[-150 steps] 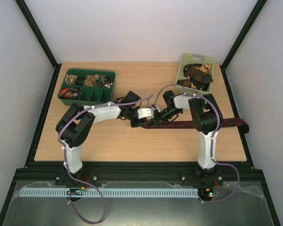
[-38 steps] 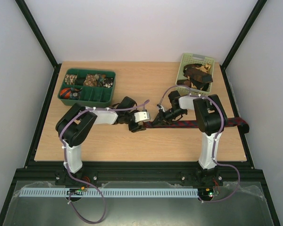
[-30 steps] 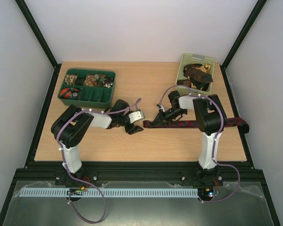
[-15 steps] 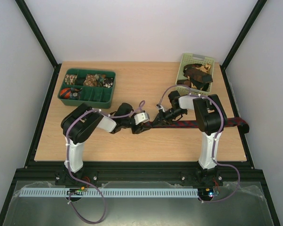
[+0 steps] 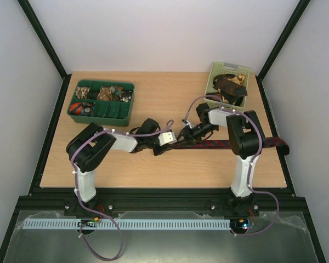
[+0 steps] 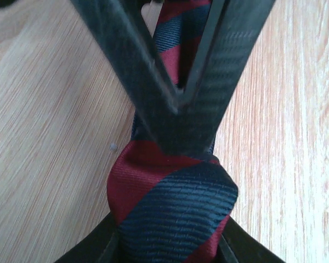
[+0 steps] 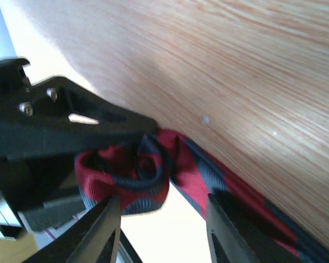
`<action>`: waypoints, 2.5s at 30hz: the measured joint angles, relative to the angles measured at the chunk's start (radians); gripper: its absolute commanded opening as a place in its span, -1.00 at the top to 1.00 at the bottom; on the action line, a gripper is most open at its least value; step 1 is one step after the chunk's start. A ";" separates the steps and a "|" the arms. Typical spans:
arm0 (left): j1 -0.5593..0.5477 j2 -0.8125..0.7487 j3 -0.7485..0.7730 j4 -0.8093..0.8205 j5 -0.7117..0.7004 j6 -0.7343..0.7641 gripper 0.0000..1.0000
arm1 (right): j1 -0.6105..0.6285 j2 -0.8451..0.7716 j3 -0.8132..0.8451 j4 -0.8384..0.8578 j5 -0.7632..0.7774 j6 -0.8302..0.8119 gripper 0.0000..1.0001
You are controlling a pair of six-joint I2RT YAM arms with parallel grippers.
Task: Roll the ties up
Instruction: Roll the tie at the center of the board.
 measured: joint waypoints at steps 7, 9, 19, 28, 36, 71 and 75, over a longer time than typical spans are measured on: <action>-0.027 -0.014 0.070 -0.164 -0.077 0.000 0.42 | -0.010 -0.040 0.002 -0.046 -0.014 0.008 -0.02; -0.031 -0.014 0.080 -0.185 -0.088 -0.002 0.42 | -0.010 -0.045 -0.003 -0.040 -0.032 0.029 -0.01; -0.042 -0.009 0.109 -0.232 -0.112 -0.002 0.38 | 0.021 -0.007 -0.005 0.031 -0.042 0.114 0.81; -0.043 0.001 0.124 -0.237 -0.117 -0.006 0.17 | 0.020 0.018 -0.007 0.047 -0.041 0.117 0.97; 0.020 0.001 0.083 -0.169 -0.029 -0.018 -0.41 | 0.010 0.019 -0.032 0.057 -0.030 0.099 0.97; 0.012 0.043 0.046 0.000 0.034 -0.050 0.39 | -0.015 -0.021 0.013 -0.025 -0.007 0.037 -0.11; 0.010 0.043 0.060 -0.027 0.012 -0.078 0.38 | -0.006 -0.020 0.013 -0.021 0.007 0.055 0.03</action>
